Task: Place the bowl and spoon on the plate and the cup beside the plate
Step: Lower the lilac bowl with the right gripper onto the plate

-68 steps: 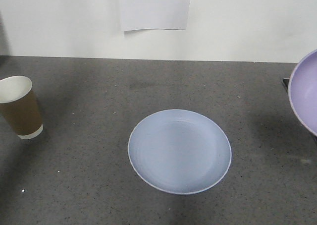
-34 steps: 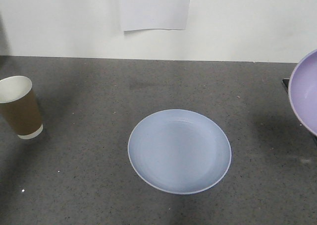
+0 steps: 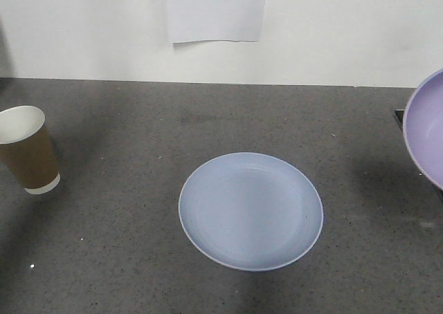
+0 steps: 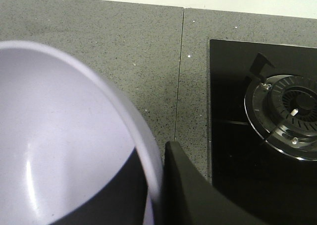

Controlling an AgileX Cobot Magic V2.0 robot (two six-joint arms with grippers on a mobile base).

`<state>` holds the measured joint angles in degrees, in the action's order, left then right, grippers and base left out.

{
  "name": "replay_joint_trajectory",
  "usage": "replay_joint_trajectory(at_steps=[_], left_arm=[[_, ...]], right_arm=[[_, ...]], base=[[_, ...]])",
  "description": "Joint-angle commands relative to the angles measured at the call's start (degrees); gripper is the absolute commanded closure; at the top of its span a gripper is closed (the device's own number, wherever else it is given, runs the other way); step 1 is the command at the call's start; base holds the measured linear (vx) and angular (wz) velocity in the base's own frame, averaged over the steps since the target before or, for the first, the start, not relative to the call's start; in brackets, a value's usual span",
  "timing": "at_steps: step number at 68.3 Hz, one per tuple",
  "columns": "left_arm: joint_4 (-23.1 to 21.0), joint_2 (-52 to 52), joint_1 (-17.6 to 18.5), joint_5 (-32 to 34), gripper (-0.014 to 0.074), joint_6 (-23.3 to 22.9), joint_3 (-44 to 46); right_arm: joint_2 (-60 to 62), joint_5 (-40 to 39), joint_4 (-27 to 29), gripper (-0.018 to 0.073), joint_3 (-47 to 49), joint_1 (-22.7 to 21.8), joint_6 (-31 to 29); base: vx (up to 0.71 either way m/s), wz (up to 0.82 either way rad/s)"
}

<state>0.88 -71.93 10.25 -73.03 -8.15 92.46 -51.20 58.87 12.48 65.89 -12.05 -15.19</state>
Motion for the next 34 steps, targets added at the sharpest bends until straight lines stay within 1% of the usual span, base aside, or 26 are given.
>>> replay_joint_trajectory(at_steps=[1, 34], left_arm=[[-0.21, 1.36, 0.30, 2.54, 0.0603, -0.18, 1.47], [-0.21, 1.36, 0.30, 2.54, 0.0603, -0.18, 1.47]], right_arm=[[0.25, -3.69, 0.64, 0.0566, 1.51, -0.16, -0.42], [0.25, -3.69, 0.64, 0.0566, 1.51, -0.16, -0.42]], base=[[0.00, 0.00], [0.00, 0.00]])
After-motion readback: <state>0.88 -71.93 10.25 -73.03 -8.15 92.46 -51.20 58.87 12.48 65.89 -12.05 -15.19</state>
